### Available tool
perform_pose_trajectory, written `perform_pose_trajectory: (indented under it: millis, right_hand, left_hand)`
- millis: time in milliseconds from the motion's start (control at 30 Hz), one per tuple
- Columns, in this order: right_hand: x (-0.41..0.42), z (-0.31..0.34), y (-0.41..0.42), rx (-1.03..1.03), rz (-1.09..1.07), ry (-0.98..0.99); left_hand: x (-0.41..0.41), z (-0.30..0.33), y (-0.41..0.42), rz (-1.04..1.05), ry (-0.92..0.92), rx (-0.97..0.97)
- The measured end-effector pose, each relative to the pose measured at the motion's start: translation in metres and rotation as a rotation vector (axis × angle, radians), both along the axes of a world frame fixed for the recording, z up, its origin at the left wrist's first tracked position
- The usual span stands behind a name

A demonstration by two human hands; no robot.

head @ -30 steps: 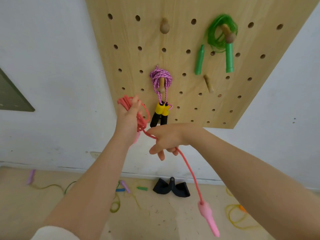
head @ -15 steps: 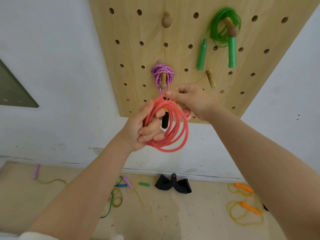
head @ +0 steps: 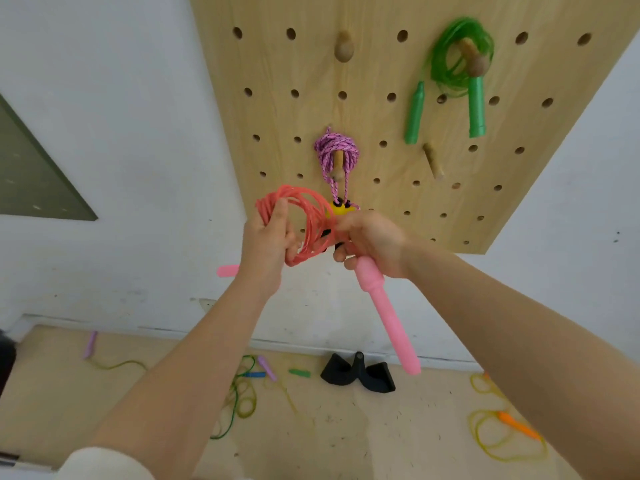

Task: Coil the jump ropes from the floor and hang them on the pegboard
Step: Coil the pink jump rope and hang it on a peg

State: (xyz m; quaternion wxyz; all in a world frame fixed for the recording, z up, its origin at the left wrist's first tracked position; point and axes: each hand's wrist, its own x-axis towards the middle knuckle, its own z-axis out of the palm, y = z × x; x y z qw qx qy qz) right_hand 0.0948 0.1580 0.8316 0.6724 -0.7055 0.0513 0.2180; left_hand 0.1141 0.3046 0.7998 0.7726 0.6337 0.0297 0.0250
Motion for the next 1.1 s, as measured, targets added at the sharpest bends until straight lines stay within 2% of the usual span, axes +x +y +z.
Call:
perform_pose_trajectory:
  millis: [133, 233, 333, 367, 433, 533, 600, 633, 767, 867, 933, 1033, 1100]
  right_hand:
    - [-0.005, -0.008, 0.000, -0.112, 0.080, -0.048]
    - [-0.009, -0.014, 0.003, 0.080, 0.075, -0.067]
    - [-0.011, -0.017, 0.003, 0.206, 0.002, -0.104]
    - [-0.011, -0.017, 0.004, 0.213, -0.012, -0.131]
    - [-0.006, -0.017, 0.004, 0.185, -0.071, -0.175]
    - [0.002, -0.007, -0.001, 0.080, -0.158, -0.253]
    - [0.004, 0.002, -0.007, -0.040, -0.147, -0.296]
    - [0.004, 0.005, -0.009, -0.094, -0.139, -0.305]
    - [0.004, 0.001, -0.009, -0.099, -0.117, -0.309]
    - [0.004, -0.007, -0.017, -0.150, 0.054, -0.314]
    - [0.003, -0.010, -0.030, -0.312, 0.168, -0.310]
    - [0.000, -0.017, -0.044, -0.692, 0.323, -0.272]
    - [-0.003, -0.017, -0.046, -0.704, 0.345, -0.212]
  left_hand:
    - [-0.008, 0.006, -0.007, -0.187, -0.044, -0.264]
    - [-0.010, 0.010, -0.007, -0.469, -0.058, -0.575]
    - [-0.007, 0.015, -0.002, -0.761, -0.091, -0.657]
    - [-0.006, 0.016, -0.001, -0.782, -0.080, -0.642]
    - [-0.002, 0.020, -0.003, -0.674, -0.022, -0.575]
    - [0.003, 0.027, -0.005, -0.388, 0.055, -0.213]
    - [0.002, 0.027, -0.003, -0.311, 0.073, 0.021]
    - [0.000, 0.026, -0.003, -0.290, 0.075, 0.072]
    - [-0.005, 0.031, -0.009, -0.160, 0.001, 0.001]
    - [0.000, 0.030, -0.006, -0.118, -0.137, 0.043]
    - [0.003, 0.027, 0.002, -0.101, -0.176, 0.136]
    - [0.009, 0.022, 0.016, -0.040, -0.125, 0.172]
    - [0.016, 0.016, 0.025, -0.026, -0.125, 0.275]
